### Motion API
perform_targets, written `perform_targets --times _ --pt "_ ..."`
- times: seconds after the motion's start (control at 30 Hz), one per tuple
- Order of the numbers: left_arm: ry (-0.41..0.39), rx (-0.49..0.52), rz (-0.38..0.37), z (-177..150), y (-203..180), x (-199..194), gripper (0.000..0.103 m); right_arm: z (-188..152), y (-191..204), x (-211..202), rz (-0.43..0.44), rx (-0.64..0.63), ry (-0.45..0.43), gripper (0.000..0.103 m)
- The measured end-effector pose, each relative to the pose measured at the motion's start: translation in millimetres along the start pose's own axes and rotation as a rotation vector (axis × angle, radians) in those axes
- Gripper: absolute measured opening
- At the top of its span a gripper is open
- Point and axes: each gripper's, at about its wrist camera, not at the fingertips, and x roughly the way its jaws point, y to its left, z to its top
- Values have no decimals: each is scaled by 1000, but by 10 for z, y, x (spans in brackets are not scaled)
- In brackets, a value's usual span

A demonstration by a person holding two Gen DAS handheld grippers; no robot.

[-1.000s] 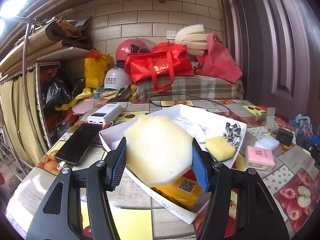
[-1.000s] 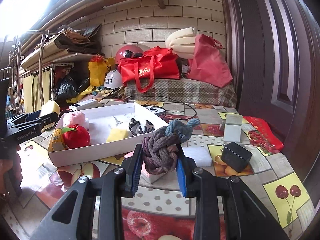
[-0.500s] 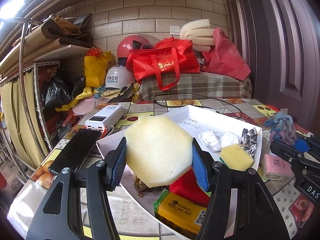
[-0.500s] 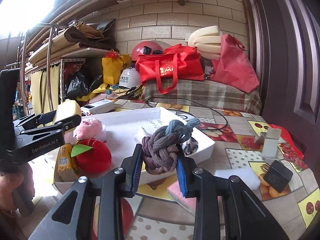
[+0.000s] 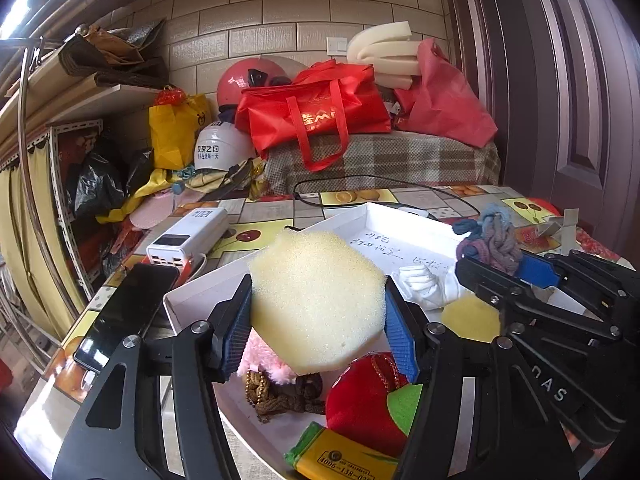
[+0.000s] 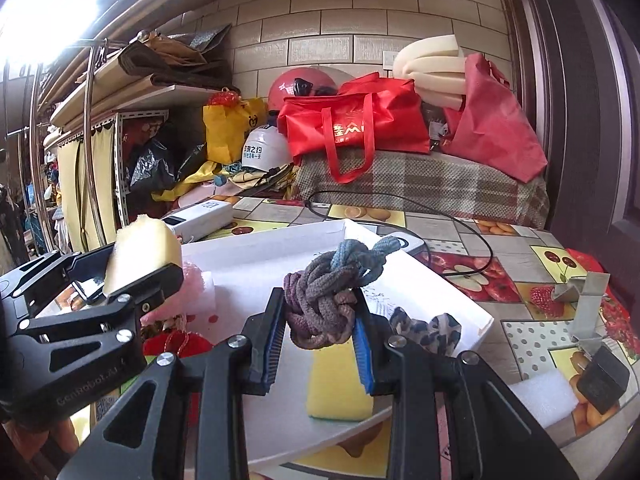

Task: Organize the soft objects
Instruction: 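Carry the foam pad with the left tool into the tray while the right tool releases the rope knot there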

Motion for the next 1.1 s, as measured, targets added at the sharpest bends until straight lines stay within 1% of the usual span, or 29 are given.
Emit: perform_targets --times 0.07,0.13,0.2,0.3,0.4,0.43,0.5,0.53,0.57,0.6,0.63,0.67,0.8,0.9,1.0,1.03,1.1 --pt "23 -19 -15 16 32 71 60 22 53 53 -6 -14 4 31" --pt "47 -33 -26 16 54 115 60 44 21 116 1 2 20 31" --pt "49 -36 -30 13 57 120 61 47 -13 150 10 16 37 31" --pt "52 -31 -23 17 64 131 61 42 -15 160 10 17 43 32" --pt "54 -52 12 18 116 143 64 46 9 164 1 6 44 32" --pt "51 -71 33 17 153 139 66 45 9 172 1 6 49 36" --pt "44 -126 79 12 255 128 72 52 -4 197 -7 11 58 56" --pt "46 -160 92 5 324 130 85 52 -19 193 -11 18 56 74" --pt "52 -189 99 -3 376 140 99 51 -40 180 -17 30 50 87" --pt "61 -215 99 -13 426 154 103 50 -63 164 -21 43 42 89" --pt "69 -228 86 -19 452 169 103 48 -84 147 -20 54 33 94" --pt "73 -232 84 -19 461 178 103 51 -94 137 -21 60 27 103" --pt "67 -242 92 -23 469 160 103 57 -21 129 -27 26 20 103" --pt "63 -237 95 -20 449 152 103 59 -21 131 -27 23 17 103" --pt "56 -206 108 -9 382 140 103 62 -26 121 -30 26 8 103" --pt "40 -185 105 -4 338 115 103 60 -30 101 -37 30 -2 103" --pt "-2 -140 55 5 253 53 102 48 -83 4 -73 62 -50 103"
